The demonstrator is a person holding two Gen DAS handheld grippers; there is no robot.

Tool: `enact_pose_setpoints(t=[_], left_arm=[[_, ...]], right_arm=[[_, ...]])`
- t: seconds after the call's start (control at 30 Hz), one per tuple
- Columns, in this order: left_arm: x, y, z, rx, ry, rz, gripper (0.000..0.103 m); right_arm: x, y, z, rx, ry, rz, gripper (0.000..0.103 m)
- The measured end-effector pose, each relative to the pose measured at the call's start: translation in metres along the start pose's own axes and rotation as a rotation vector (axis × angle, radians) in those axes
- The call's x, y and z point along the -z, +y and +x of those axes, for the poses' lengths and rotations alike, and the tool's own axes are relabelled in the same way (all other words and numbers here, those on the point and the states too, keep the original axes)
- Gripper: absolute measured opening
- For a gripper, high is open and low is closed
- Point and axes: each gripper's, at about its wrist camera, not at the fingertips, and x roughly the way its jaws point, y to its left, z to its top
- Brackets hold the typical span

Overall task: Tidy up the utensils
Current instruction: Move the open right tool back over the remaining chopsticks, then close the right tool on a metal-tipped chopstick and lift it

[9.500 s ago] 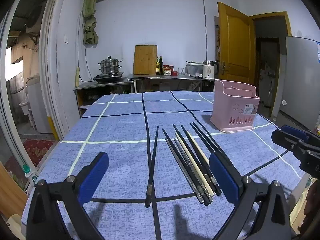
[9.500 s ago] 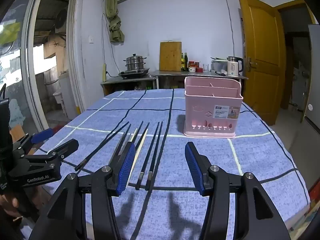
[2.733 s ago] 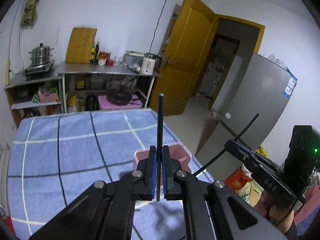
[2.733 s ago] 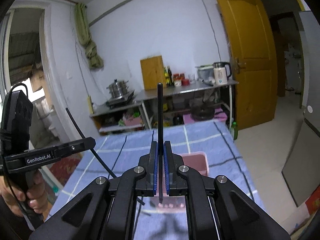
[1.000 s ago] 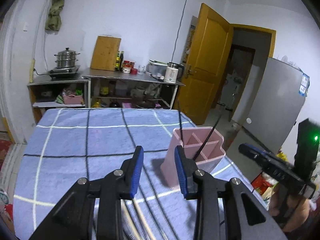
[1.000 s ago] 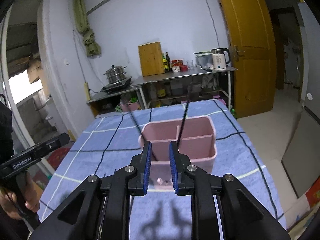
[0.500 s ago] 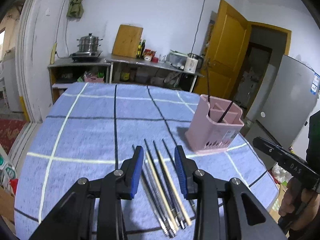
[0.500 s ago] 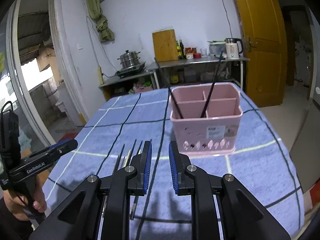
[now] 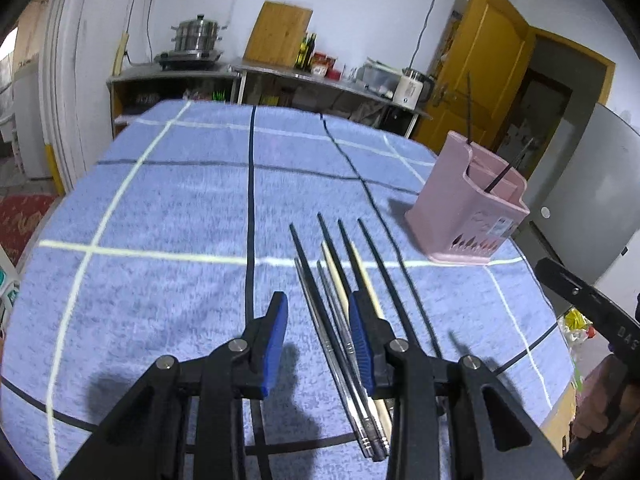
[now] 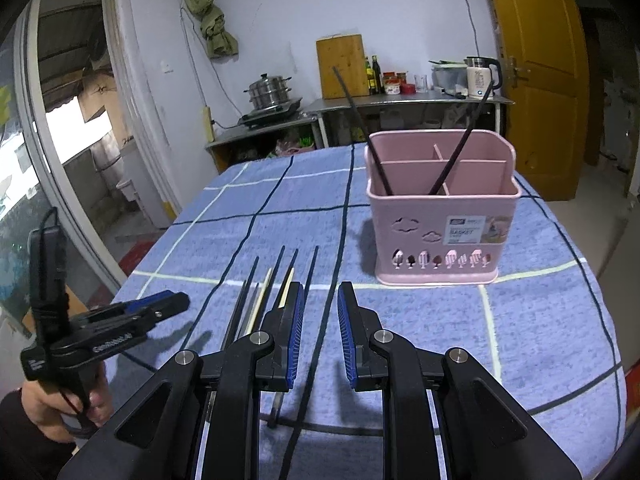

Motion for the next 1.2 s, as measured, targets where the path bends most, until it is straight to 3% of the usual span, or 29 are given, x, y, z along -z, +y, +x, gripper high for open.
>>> enact_pose_setpoints(t=[0.53,0.8,1.07,1.2], left_arm=[[0.001,0.009,0.067,-0.056,0.120,-0.021,0.028],[0.001,0.004,0.069,-0.108,0.114,0.040,0.022],[-0.003,0.010,0.070,-0.129,0.130,0.047,0.007],[-0.004,0.027,0.063,-0.133,0.132,0.031,0.006]], right_arm=[[0.012,0.008,0.049,-0.033,0.098,-0.020,0.018],[0.010,0.008,0.059,-0.037,0.114,-0.016,0.018],[0.010,0.019,0.067,-0.065,0.127,-0.023,0.018],[0.008,0.031,0.075,-0.100,0.135,-0.033,0.018]])
